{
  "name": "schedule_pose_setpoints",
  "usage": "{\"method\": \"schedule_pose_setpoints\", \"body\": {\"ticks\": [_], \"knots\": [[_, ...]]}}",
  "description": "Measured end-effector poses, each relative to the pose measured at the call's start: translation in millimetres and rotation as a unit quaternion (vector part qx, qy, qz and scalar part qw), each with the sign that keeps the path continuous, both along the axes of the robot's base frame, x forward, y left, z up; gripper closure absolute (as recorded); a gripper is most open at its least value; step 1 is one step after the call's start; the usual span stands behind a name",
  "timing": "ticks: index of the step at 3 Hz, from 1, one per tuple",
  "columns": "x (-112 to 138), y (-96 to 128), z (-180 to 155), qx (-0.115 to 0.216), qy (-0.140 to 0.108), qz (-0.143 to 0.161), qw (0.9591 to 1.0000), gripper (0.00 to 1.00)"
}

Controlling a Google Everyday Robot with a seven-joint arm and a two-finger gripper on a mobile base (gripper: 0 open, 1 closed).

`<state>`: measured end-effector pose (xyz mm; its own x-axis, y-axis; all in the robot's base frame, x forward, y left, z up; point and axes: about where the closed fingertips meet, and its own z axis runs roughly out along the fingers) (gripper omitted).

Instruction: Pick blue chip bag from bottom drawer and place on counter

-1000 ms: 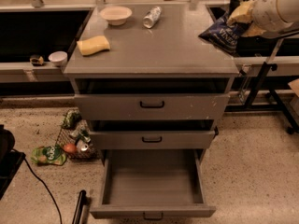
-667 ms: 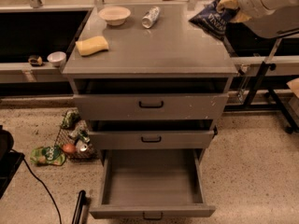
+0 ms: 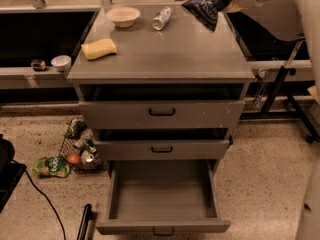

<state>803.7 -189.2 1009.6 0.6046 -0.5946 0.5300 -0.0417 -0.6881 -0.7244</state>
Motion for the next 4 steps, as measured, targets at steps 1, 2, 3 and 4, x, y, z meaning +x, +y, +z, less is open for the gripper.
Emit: {"method": "schedule_pose_setpoints", "body": {"ticks": [1, 2, 3, 4], "knots": [[15, 24, -8, 0.035, 0.011, 0.014, 0.9992, 1.0], [23, 39, -15, 0.065, 0.013, 0.029, 0.9974, 1.0], [23, 39, -15, 0.066, 0.013, 0.03, 0.9973, 1.0], [27, 54, -31, 0.067, 0.028, 0.033, 0.9968, 1.0]]}}
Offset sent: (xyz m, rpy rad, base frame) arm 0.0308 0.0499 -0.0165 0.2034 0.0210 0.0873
